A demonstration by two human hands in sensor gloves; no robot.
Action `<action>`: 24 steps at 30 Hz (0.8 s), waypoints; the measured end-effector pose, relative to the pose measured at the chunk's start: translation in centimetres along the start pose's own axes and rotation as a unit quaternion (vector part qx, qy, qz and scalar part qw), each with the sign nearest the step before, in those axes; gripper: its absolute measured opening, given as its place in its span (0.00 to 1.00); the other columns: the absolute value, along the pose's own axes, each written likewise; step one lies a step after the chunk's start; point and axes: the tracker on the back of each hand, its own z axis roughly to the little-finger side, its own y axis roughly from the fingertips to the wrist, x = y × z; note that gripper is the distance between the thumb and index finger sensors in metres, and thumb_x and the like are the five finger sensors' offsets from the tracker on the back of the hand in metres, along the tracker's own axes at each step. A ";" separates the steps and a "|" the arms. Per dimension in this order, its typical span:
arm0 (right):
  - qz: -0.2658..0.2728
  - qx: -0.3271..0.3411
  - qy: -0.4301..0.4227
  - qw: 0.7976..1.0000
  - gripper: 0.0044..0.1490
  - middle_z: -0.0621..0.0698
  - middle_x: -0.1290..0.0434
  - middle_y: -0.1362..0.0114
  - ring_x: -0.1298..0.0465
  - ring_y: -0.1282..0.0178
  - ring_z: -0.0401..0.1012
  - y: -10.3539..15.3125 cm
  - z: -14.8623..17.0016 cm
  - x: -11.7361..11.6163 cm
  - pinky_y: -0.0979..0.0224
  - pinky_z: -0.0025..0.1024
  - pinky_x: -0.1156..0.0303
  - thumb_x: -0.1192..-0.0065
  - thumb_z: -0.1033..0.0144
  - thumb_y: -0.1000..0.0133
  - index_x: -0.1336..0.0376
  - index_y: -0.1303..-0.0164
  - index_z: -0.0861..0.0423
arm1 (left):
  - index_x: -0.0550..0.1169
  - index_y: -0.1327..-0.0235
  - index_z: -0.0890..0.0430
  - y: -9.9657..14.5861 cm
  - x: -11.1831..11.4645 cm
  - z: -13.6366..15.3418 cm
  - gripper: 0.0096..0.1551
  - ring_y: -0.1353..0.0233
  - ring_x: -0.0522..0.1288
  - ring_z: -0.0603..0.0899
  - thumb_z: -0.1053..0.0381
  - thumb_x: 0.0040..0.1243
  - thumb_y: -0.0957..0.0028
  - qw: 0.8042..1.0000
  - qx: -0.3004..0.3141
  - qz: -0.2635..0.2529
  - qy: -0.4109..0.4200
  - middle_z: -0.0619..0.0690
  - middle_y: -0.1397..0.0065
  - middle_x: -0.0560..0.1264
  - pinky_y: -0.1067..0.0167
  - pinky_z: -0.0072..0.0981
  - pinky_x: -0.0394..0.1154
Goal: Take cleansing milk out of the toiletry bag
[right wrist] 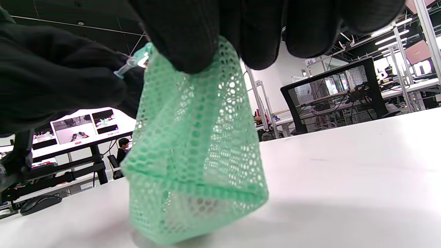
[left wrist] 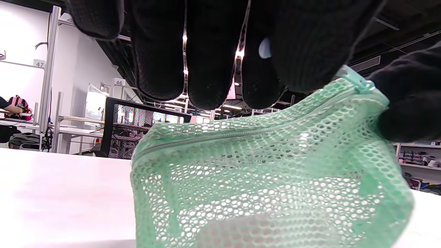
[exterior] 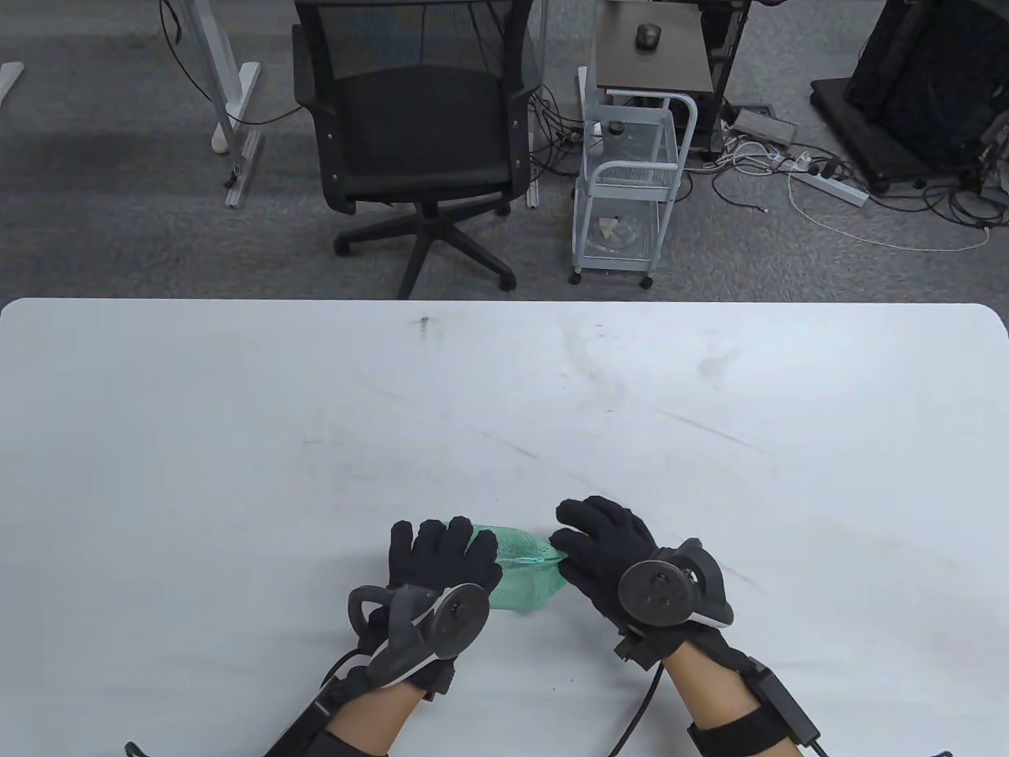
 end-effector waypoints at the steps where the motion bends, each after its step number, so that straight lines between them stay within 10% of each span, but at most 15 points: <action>1: 0.000 0.000 0.001 1.000 0.25 0.66 0.31 0.19 0.34 0.25 0.74 0.0 0.0 0.0 0.28 0.73 0.38 0.26 0.67 0.43 0.26 0.38 0.62 | 0.85 0.38 0.46 0.0 0.0 0.0 0.25 0.27 0.79 0.70 0.41 0.70 0.48 1.000 -0.001 -0.001 0.001 0.53 0.25 0.81 0.27 0.72 0.62; 24: 0.018 0.033 0.072 0.997 0.25 0.65 0.31 0.18 0.34 0.23 0.75 0.2 -0.3 0.6 0.27 0.73 0.39 0.25 0.66 0.43 0.25 0.38 0.60 | 0.86 0.40 0.47 -0.3 -0.3 1.2 0.25 0.30 0.81 0.70 0.41 0.70 0.48 1.000 -0.020 0.006 0.007 0.53 0.28 0.84 0.28 0.72 0.64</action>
